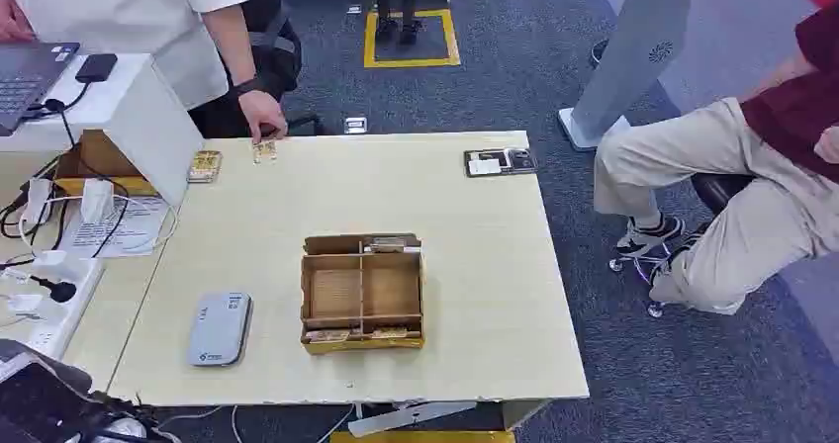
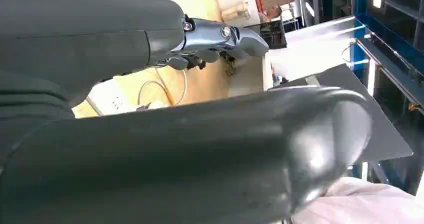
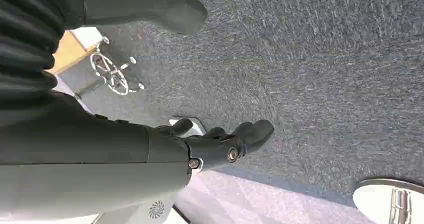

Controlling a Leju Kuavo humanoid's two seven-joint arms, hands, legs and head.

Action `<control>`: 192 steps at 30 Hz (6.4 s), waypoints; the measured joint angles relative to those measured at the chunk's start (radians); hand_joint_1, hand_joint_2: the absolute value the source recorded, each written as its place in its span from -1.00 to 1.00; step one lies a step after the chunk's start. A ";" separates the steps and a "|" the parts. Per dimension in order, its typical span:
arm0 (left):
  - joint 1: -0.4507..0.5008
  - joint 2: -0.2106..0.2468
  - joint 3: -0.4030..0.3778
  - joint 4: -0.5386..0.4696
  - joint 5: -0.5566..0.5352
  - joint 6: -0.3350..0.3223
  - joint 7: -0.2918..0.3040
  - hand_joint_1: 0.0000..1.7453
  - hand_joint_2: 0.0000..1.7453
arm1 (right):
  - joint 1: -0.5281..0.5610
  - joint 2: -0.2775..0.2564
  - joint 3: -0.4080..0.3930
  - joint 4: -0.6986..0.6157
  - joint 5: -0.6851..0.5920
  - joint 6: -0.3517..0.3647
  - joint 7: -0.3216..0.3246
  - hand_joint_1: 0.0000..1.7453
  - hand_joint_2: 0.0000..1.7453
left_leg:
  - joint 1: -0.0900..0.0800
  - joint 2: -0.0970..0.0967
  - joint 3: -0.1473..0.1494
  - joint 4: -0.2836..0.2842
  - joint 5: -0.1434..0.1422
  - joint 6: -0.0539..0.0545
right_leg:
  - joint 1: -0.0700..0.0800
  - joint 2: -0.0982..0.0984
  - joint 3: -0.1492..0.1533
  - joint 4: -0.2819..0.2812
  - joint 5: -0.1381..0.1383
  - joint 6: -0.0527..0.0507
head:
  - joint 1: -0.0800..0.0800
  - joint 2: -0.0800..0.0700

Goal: Pass the card to the sensor for recognition and then transmit it.

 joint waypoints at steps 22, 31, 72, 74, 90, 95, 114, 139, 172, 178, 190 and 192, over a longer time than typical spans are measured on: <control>-0.004 -0.002 -0.101 0.007 -0.437 0.000 0.111 -1.00 1.00 | 0.000 0.000 0.005 0.007 -0.003 0.000 -0.009 -1.00 1.00 | 0.000 0.000 0.000 0.000 0.000 0.000 | 0.000 0.000 0.000 0.000 0.000 0.000 | 0.000 0.000; -0.007 -0.001 -0.094 0.011 -0.699 0.001 0.154 -1.00 1.00 | -0.001 -0.014 0.031 0.030 0.012 0.000 -0.009 -1.00 1.00 | 0.000 0.000 0.000 0.000 0.000 0.000 | 0.000 0.000 0.000 0.000 0.000 0.000 | 0.000 0.000; -0.151 -0.002 0.068 0.012 -0.928 0.002 0.121 1.00 1.00 | -0.001 -0.041 0.091 0.065 0.026 0.000 -0.006 -1.00 1.00 | 0.000 0.000 0.000 0.000 0.000 0.000 | 0.000 0.000 0.000 0.000 0.000 0.000 | 0.000 0.000; -0.151 -0.002 0.068 0.013 -0.919 0.002 0.116 1.00 1.00 | -0.001 -0.041 0.091 0.065 0.025 0.000 -0.006 -1.00 1.00 | 0.000 0.000 0.000 0.000 0.000 0.000 | 0.000 0.000 0.000 0.000 0.000 0.000 | 0.000 0.000; -0.154 -0.003 0.062 0.019 -0.895 0.002 0.094 1.00 1.00 | 0.000 -0.041 0.100 0.065 -0.002 0.000 -0.006 -1.00 1.00 | 0.000 0.001 0.001 0.000 0.000 0.000 | 0.000 0.001 -0.001 0.000 0.000 0.000 | 0.000 0.000; -0.155 -0.003 0.062 0.023 -0.895 0.002 0.094 1.00 1.00 | 0.000 -0.041 0.100 0.065 -0.003 0.000 -0.006 -1.00 1.00 | 0.000 0.001 0.001 0.000 0.000 0.000 | 0.000 0.000 -0.001 0.000 0.000 0.000 | 0.000 0.000; -0.156 -0.005 0.072 0.056 -0.875 0.002 0.093 1.00 1.00 | 0.000 -0.041 0.100 0.068 -0.018 0.000 -0.006 -1.00 1.00 | 0.000 0.000 0.000 0.000 0.000 0.000 | 0.000 0.000 0.000 0.000 0.000 0.000 | 0.000 0.000; -0.052 -0.008 0.283 0.086 -0.908 0.002 0.025 1.00 1.00 | 0.006 -0.041 0.083 0.068 -0.054 0.000 -0.006 -1.00 1.00 | 0.000 0.000 -0.001 0.000 0.000 0.000 | 0.000 0.000 0.000 0.000 0.000 0.000 | 0.000 0.000; 0.090 -0.019 0.101 0.199 -0.905 0.002 -0.114 1.00 1.00 | 0.006 -0.041 0.029 0.068 -0.045 0.000 -0.027 -1.00 1.00 | 0.000 0.000 -0.001 0.000 0.000 0.000 | 0.000 0.000 0.000 0.000 0.000 0.000 | 0.000 0.000; 0.094 -0.019 0.072 0.247 -0.952 0.002 -0.113 1.00 1.00 | 0.005 -0.041 0.027 0.068 -0.056 0.000 -0.031 -1.00 1.00 | 0.000 0.000 0.000 0.000 0.000 0.000 | 0.000 0.000 0.000 0.000 0.000 0.000 | 0.000 0.000; 0.081 -0.018 0.037 0.322 -1.078 0.002 -0.100 1.00 1.00 | 0.000 -0.041 0.027 0.072 -0.052 0.000 -0.047 -1.00 1.00 | 0.000 0.000 0.000 0.000 0.000 0.000 | 0.000 0.000 -0.001 0.000 0.000 0.000 | 0.000 0.000; 0.079 -0.018 0.033 0.327 -1.081 0.002 -0.099 1.00 1.00 | -0.001 -0.041 0.027 0.072 -0.052 0.000 -0.048 -1.00 1.00 | 0.000 0.000 0.000 0.000 0.000 0.000 | 0.000 0.000 -0.001 0.000 0.000 0.000 | 0.000 0.000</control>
